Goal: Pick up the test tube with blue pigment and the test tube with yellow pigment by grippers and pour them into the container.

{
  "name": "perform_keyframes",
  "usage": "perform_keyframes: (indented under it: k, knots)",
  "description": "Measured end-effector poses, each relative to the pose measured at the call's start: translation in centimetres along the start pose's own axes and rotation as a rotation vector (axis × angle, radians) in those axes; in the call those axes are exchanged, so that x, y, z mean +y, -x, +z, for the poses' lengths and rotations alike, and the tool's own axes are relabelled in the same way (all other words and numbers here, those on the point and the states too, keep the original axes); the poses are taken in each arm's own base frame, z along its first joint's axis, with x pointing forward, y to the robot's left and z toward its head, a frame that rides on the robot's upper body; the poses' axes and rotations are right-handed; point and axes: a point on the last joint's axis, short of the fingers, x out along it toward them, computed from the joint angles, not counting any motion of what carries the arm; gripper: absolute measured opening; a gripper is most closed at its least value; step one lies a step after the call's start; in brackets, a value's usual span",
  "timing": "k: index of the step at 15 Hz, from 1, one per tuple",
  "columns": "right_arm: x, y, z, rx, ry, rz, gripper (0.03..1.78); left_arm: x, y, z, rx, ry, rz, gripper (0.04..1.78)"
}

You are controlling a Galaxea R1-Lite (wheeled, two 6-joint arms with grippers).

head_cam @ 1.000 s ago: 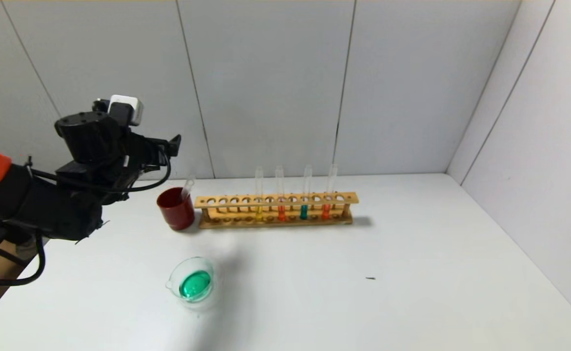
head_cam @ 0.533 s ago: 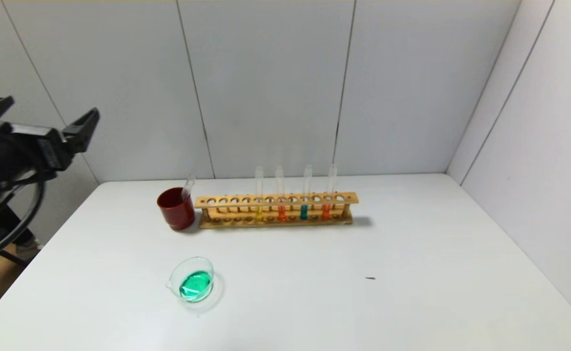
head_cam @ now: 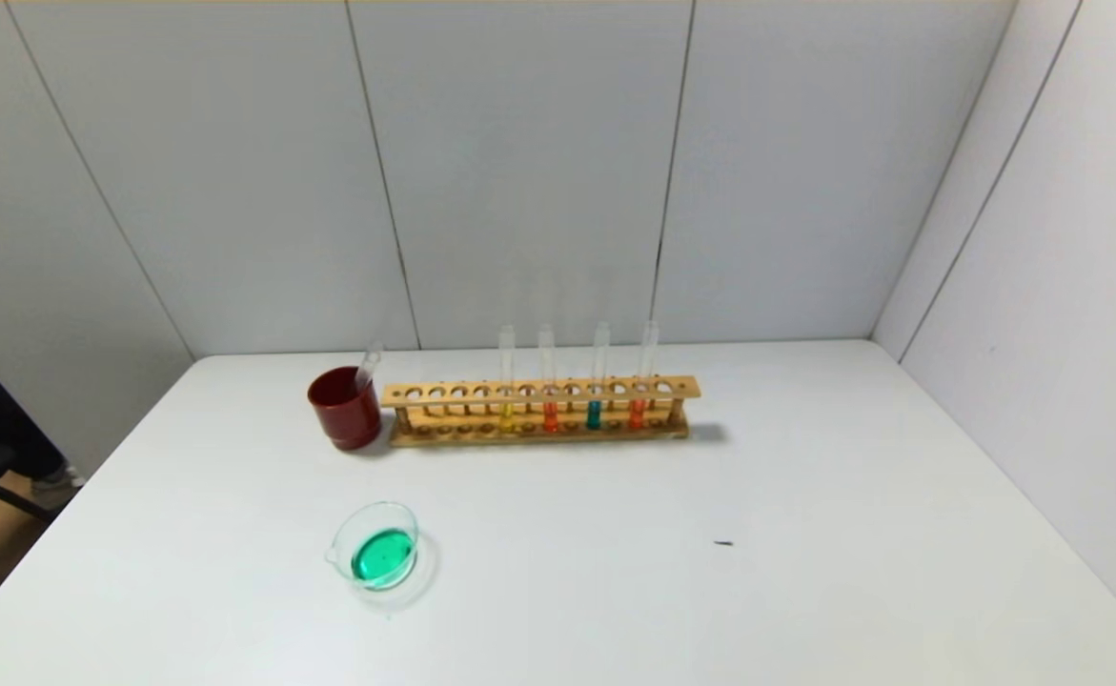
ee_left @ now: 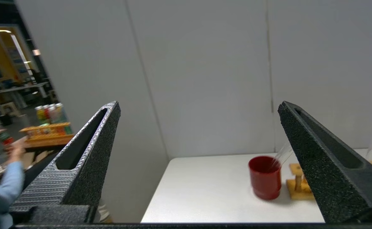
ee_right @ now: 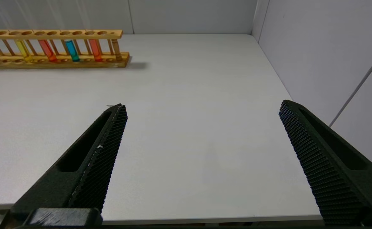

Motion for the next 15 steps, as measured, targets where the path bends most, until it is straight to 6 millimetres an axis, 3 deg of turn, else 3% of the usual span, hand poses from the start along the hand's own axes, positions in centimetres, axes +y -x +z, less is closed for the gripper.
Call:
perform_keyframes:
  k: [2,8,12,15]
  knots:
    - [0.0,0.0,0.0,0.000,0.000,0.000,1.75,0.1,2.3,-1.5,0.041,-0.012,0.049,1.75]
    - [0.0,0.0,0.0,0.000,0.000,0.000,1.75,0.1,6.3,-4.2,0.137,0.014,0.016,1.75]
    - [0.0,0.0,0.0,0.000,0.000,0.000,1.75,-0.7,7.3,-7.9,0.252,-0.020,-0.057,1.75]
    - [0.0,0.0,0.0,0.000,0.000,0.000,1.75,-1.2,7.8,-9.1,0.354,0.011,-0.203,1.75]
